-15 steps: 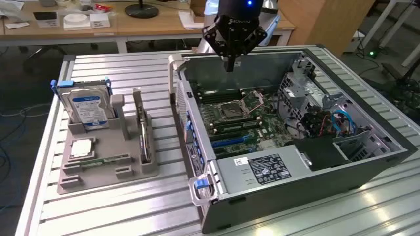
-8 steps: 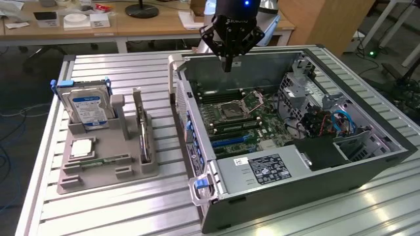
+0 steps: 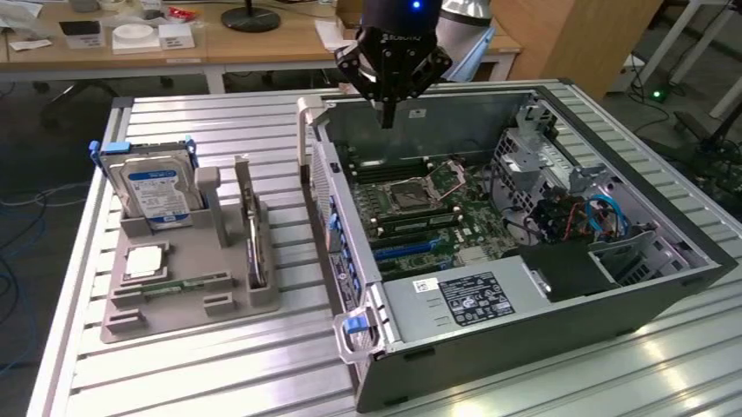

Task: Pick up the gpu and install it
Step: 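Reach for the gpu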

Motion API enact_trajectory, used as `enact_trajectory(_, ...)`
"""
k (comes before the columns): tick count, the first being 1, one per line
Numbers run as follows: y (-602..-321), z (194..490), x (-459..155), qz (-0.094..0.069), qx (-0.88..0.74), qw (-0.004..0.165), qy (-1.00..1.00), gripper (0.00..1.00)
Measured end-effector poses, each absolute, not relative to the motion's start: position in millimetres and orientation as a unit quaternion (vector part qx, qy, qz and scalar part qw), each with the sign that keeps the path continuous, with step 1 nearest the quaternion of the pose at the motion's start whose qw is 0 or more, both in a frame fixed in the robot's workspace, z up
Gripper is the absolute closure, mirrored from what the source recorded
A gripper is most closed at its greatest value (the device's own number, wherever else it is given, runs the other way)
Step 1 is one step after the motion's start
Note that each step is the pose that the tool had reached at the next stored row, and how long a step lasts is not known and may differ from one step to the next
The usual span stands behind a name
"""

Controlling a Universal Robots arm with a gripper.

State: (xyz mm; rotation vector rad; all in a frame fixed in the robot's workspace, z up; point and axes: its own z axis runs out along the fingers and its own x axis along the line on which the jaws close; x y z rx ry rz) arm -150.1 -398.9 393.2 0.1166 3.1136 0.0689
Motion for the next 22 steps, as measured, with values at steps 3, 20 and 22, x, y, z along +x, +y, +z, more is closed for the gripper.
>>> enact_trajectory(3,-399,393,-156,0.022,0.037,0.012,0.999,0.9)
enact_trajectory(20,-399,393,-188,0.022,0.037,0.012,0.999,0.9)
enact_trajectory(22,-399,393,-191,0.022,0.037,0.012,0.999,0.9)
